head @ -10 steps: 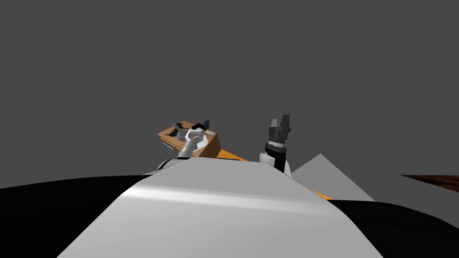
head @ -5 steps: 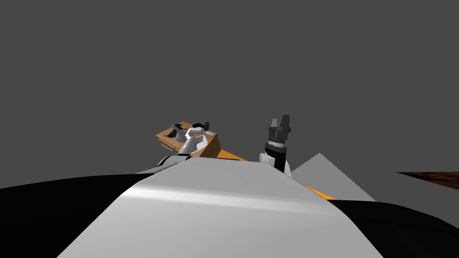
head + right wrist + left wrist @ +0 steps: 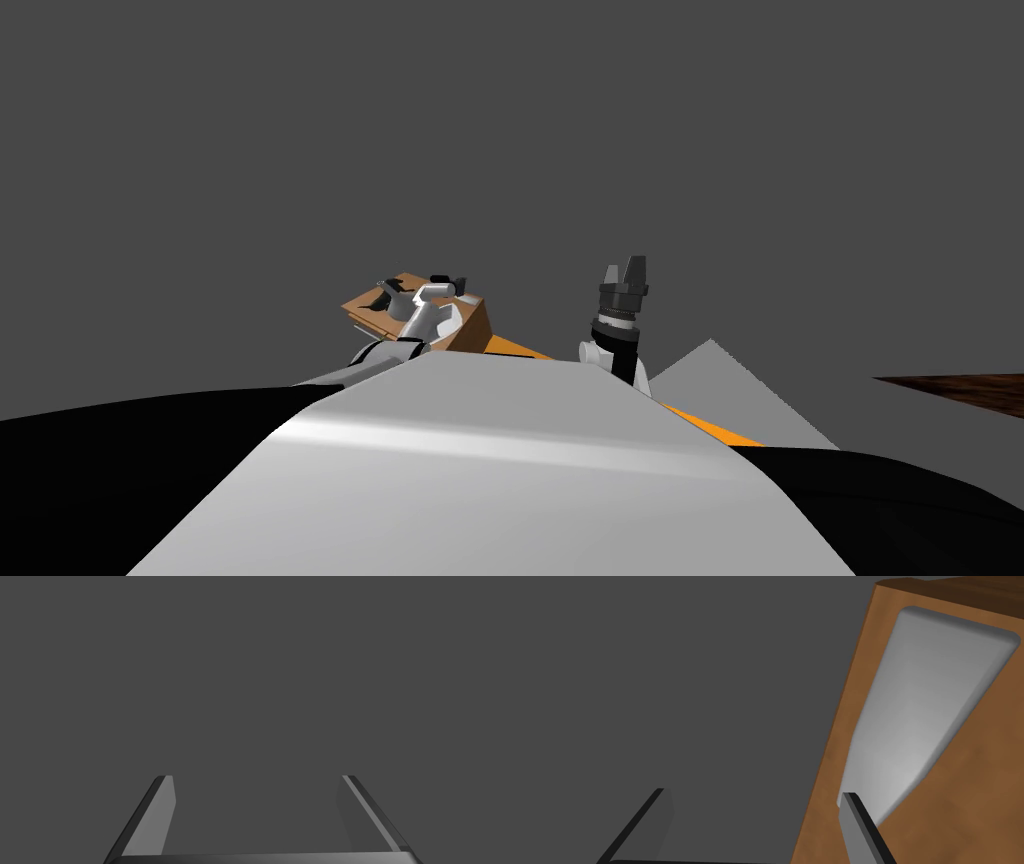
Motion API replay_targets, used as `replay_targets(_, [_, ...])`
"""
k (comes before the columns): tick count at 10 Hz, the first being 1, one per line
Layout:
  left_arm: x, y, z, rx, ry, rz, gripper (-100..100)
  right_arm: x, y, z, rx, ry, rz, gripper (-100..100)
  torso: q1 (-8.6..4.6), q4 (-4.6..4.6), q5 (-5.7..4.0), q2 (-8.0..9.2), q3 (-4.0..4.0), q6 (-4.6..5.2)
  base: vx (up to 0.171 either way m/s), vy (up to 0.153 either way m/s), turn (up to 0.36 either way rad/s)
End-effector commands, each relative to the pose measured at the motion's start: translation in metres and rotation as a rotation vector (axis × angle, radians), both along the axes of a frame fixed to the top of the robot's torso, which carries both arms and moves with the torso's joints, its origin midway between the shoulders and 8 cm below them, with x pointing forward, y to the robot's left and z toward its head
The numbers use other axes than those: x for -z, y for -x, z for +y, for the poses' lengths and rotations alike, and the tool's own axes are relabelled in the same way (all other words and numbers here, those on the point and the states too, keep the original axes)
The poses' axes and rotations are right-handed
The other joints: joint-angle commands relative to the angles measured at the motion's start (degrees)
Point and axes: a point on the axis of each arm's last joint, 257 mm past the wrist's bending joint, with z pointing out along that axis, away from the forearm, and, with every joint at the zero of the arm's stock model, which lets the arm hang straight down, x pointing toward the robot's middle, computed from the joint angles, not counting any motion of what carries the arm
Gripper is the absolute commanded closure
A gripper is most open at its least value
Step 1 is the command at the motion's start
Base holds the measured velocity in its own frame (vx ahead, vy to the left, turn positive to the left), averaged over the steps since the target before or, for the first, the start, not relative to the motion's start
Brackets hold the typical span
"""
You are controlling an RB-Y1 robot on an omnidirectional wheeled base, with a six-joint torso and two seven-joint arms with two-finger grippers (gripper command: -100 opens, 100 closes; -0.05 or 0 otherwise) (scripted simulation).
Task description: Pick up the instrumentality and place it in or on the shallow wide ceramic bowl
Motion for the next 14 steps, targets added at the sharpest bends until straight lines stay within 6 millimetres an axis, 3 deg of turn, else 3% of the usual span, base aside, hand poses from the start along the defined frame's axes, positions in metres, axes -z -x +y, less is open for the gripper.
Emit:
replay_targets(1, [0.008, 0.002, 0.005, 0.003, -0.001, 0.059, -100, 0.000, 0.000, 0.000, 0.000, 0.000, 0.000, 0, 0.00, 0.00, 0.00, 0.00, 0.00, 0.00, 0.017, 0.009, -0.074])
replay_targets(4, [0.035, 0.020, 0.012, -0.004, 0.007, 0.180, -100, 0.000, 0.000, 0.000, 0.000, 0.000, 0.000, 0, 0.03, 0.00, 0.00, -0.04, -0.02, 0.02, 0.023, 0.019, -0.055])
replay_targets(14, [0.079, 0.079, 0.035, 0.006, 0.026, 0.524, -100, 0.000, 0.000, 0.000, 0.000, 0.000, 0.000, 0, 0.02, -0.01, 0.01, -0.03, -0.02, -0.01, 0.024, 0.018, -0.062])
